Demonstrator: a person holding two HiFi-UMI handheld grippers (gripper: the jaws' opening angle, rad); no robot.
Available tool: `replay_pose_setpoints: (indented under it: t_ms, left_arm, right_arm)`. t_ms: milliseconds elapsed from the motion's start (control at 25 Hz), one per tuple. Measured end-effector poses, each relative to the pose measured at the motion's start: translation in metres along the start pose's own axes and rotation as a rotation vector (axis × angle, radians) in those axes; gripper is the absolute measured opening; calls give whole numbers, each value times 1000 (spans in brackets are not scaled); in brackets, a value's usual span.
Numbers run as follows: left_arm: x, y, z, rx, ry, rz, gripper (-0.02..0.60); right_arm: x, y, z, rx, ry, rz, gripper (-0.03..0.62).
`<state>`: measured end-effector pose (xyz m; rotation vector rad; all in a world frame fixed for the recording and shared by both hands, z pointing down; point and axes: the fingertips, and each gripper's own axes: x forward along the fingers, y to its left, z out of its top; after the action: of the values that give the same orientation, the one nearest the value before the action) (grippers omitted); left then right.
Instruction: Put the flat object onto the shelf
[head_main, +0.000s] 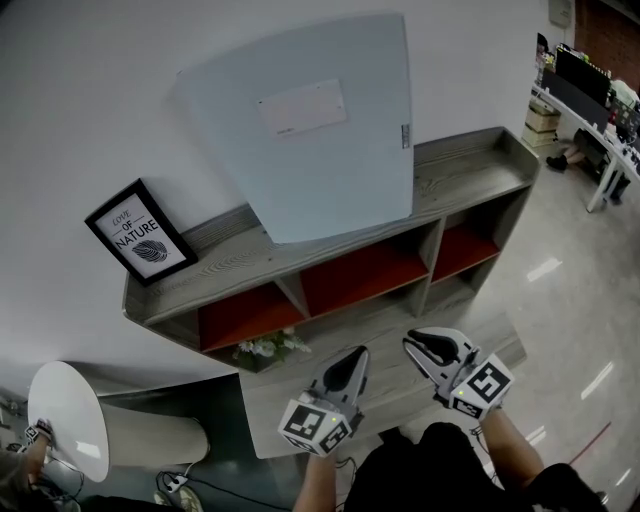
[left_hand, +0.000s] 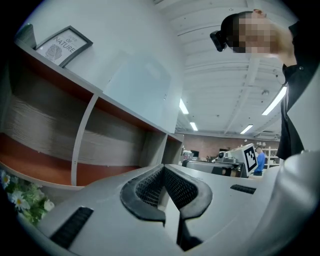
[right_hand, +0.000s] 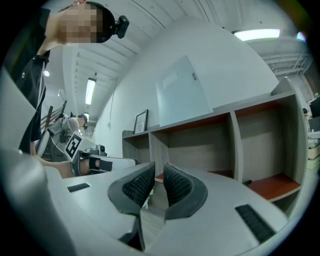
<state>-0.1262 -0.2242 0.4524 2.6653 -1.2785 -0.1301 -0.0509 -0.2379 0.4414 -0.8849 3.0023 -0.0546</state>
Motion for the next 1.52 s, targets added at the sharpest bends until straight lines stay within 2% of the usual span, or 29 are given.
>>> replay_pose_setpoints:
  t_ms: [360,1080,1200,1320,1520]
  left_arm:
    - [0,-53,-13,14,6,33,12]
    - [-46,-240,-81,-24,20,103,12]
    - [-53,-265,-83,-28,9,118,12]
    - [-59,-283,-80,0,1,128,12]
    - [-70,-296,-70,-1,-17,162,12]
  right_arm:
    - [-48,1,-11,18,18,-8,18]
    - [-243,54,-41,63,86,-7,13]
    - [-268,62,-38,46,93,1,14]
    - [-285,66,-31,47,85,4,12]
    - [-297,70,-25,76,57,15,12]
